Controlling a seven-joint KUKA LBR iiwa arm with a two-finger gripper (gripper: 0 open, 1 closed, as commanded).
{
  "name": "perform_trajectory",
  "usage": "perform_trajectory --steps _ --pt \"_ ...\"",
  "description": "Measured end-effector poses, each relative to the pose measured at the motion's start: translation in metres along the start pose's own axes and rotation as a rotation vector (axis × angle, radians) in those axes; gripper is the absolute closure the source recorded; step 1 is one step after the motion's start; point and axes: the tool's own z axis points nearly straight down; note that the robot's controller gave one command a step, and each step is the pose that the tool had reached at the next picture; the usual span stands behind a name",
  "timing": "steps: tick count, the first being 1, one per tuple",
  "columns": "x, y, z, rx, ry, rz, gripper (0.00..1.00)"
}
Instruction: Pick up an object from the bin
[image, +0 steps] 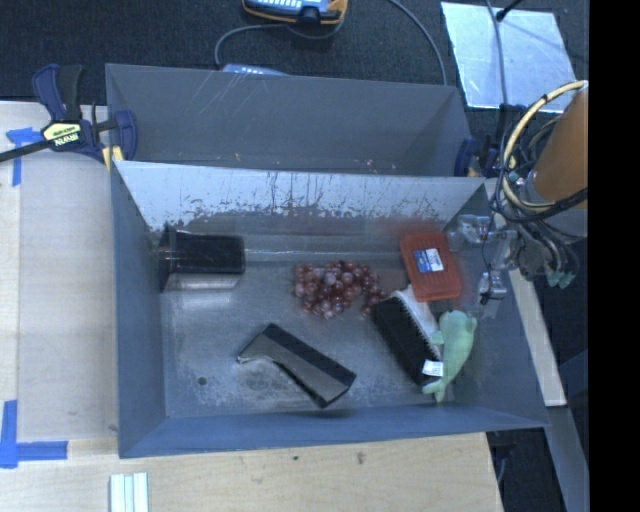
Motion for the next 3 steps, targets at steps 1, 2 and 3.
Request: perform_trajectory --steps 1,2,3 --pt "-0.001 0.001 -0.005 0.001 -0.006 -0.003 0.00" --pt "-0.011 0.015 0.037 0.004 -0.013 -0.053 0.00" --pt "-0.007 0.026 0.063 -0.001 -0.001 0.041 0.00"
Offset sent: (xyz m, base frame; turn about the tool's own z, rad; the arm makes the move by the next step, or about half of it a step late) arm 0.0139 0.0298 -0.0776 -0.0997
